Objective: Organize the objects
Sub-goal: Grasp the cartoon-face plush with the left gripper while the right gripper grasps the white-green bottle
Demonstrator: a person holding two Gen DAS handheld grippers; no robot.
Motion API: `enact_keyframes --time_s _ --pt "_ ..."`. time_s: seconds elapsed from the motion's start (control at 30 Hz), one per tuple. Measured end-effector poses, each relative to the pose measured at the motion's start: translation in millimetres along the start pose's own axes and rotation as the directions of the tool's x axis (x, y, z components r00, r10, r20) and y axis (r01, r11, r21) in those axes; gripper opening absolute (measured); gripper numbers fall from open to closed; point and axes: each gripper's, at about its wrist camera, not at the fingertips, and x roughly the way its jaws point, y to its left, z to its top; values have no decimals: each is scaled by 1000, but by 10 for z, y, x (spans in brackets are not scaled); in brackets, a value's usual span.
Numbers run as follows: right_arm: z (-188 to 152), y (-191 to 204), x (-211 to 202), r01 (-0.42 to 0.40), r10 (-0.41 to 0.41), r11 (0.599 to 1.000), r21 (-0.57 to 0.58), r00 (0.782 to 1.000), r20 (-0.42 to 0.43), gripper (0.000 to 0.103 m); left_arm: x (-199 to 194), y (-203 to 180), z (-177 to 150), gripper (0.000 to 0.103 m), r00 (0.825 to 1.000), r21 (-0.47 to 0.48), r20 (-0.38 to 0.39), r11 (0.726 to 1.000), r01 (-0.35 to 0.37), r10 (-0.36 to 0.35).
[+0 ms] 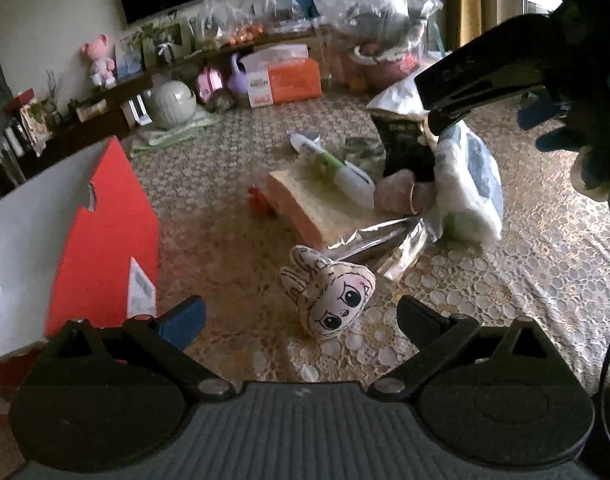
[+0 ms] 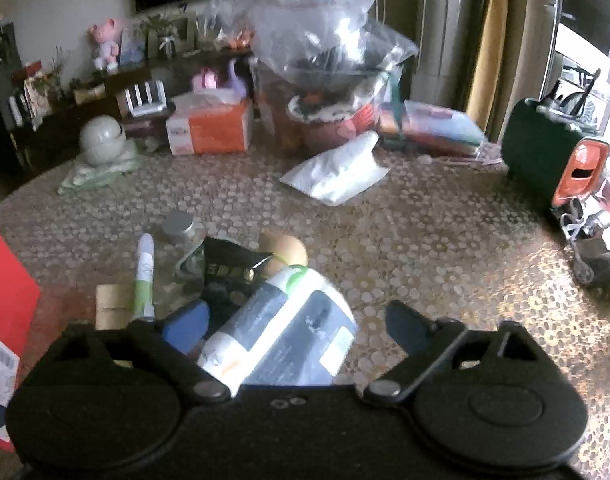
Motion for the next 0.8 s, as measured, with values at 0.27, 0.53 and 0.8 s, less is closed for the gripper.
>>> enact_keyframes --time_s 0.27,0.53,0.8 --pt "-24 26 228 1 2 999 44 998 -70 71 111 18 3 102 999 -8 3 999 36 -36" --pt "-38 -113 219 -26 40 990 139 994 -100 27 165 68 50 59 998 -50 -12 997 59 -60" --pt "-121 -263 -13 -28 33 994 107 999 -44 12 101 110 41 53 999 -57 -13 998 38 -39"
